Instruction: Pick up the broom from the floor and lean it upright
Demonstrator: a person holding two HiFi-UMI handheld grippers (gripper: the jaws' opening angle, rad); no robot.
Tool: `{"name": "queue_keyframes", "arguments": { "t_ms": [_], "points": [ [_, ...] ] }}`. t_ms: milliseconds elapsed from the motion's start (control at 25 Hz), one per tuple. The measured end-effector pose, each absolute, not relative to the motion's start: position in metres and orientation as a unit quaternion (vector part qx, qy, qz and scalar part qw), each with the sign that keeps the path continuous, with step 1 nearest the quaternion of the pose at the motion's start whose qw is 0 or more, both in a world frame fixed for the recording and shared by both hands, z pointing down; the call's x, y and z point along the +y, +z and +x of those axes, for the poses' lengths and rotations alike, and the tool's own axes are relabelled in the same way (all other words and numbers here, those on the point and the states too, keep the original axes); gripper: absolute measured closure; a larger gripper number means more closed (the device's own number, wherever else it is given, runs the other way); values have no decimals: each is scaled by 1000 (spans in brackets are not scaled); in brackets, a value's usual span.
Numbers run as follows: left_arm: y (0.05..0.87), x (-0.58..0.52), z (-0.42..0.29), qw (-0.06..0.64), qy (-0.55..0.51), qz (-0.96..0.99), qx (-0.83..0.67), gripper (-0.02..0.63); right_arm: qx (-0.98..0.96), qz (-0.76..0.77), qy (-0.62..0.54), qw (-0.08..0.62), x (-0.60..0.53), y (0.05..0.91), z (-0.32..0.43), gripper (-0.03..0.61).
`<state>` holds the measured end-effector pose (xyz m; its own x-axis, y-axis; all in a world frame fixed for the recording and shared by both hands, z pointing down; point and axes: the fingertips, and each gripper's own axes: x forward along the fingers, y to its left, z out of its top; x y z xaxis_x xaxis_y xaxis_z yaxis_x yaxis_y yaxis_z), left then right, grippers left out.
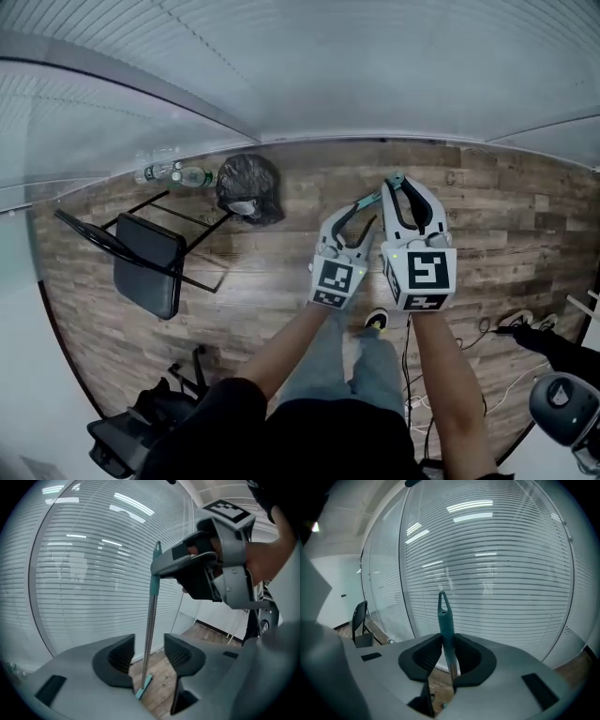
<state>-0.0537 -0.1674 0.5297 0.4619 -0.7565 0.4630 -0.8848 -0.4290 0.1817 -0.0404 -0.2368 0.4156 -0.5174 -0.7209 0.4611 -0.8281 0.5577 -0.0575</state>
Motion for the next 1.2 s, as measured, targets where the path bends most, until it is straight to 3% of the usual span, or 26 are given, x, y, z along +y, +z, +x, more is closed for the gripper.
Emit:
{"name": "queue_keyframes", "arguments": {
  "t_ms": [40,240,600,880,1200],
  "points": [
    [534,-181,-54,210,158,830,-492,380,-860,449,138,199,-244,417,-46,485],
    [555,-248,-66,205,174,824,-499,371,-860,446,141,206,-282,424,-70,483],
    [568,-304,-81,159,198,839,-481,543,-842,469,159,214,-339,436,-99,483],
    [578,-331,-103,195,185,839,-473,581,-839,471,166,217,-370,446,-117,482],
    [580,-359,-125,175,193,833,-487,583,-840,468,162,221,-396,455,-134,482]
  ]
}}
